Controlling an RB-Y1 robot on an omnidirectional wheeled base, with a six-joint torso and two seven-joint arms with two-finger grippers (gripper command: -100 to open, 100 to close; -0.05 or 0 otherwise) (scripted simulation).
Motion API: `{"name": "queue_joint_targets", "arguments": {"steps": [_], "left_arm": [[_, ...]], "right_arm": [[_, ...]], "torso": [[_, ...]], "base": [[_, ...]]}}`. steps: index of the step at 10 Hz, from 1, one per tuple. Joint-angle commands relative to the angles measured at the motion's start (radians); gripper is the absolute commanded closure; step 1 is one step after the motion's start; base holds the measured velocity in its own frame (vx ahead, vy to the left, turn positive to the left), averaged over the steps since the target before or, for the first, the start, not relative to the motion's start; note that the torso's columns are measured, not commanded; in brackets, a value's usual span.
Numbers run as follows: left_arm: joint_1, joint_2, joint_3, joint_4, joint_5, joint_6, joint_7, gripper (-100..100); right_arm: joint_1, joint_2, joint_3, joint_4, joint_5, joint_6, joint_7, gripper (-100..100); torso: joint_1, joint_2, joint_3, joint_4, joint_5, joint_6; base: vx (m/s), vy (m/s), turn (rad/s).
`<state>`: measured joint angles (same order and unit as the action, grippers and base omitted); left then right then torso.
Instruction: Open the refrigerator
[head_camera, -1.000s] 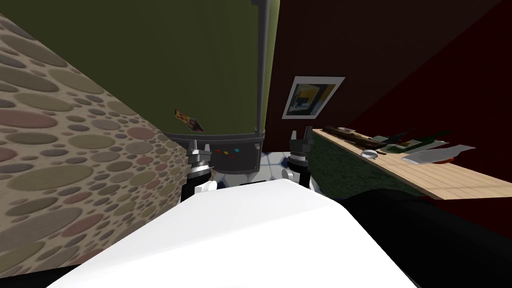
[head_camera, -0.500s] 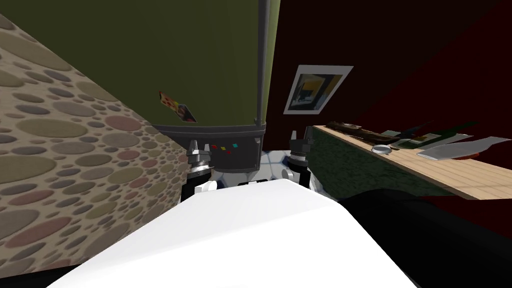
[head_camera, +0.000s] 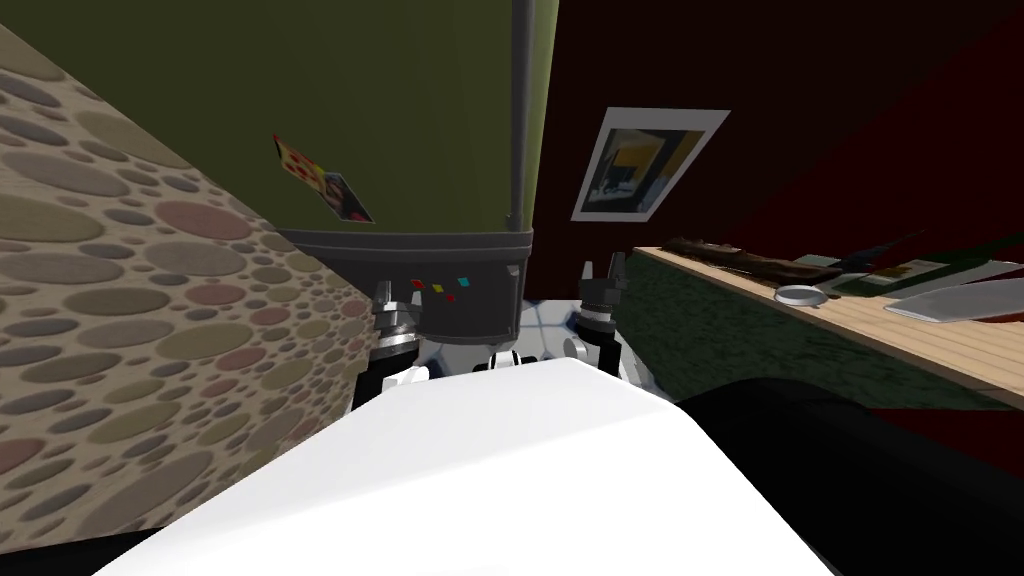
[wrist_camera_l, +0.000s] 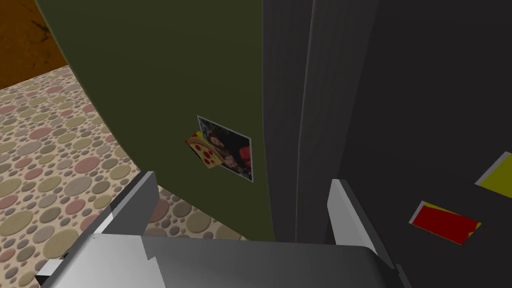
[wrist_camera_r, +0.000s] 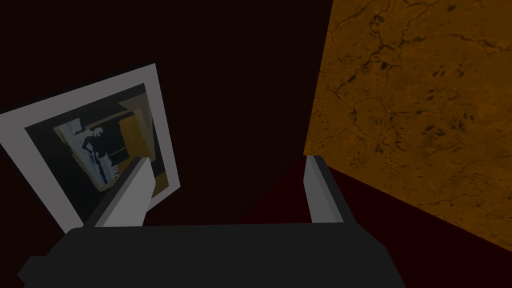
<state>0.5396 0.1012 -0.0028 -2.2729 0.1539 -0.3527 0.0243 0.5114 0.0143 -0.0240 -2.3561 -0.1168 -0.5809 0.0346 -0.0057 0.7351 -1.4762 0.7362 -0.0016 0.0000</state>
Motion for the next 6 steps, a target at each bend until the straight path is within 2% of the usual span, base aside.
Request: {"name": "queue_joint_targets", "arguments": {"steps": [1, 2, 3, 6], "left_arm": [[0.040, 0.032, 0.008, -0.024, 0.056, 0.042, 0.028, -100], [0.065, 0.038, 0.012, -0.040, 0.087, 0.065, 0.043, -100], [0.078, 0.040, 0.014, -0.049, 0.104, 0.076, 0.051, -100], [0.129, 0.048, 0.022, -0.082, 0.167, 0.122, 0.082, -100]], "right_arm": [[0.000, 0.000, 0.000, 0.000, 0.000, 0.000, 0.000, 0], [0.000, 0.000, 0.000, 0.000, 0.000, 0.000, 0.000, 0], [0.000, 0.000, 0.000, 0.000, 0.000, 0.000, 0.000, 0], [0.000, 0.000, 0.000, 0.000, 0.000, 0.000, 0.000, 0]], "torso": [[0.000, 0.001, -0.001, 0.001, 0.000, 0.000], [0.003, -0.001, -0.002, 0.001, 0.001, 0.000], [0.005, -0.002, -0.003, 0.000, 0.001, 0.000], [0.007, 0.006, 0.002, 0.003, 0.002, 0.000]], "base": [[0.142, -0.207, 0.121], [0.184, -0.218, 0.131], [0.116, -0.242, 0.119], [0.084, -0.215, 0.117]]}}
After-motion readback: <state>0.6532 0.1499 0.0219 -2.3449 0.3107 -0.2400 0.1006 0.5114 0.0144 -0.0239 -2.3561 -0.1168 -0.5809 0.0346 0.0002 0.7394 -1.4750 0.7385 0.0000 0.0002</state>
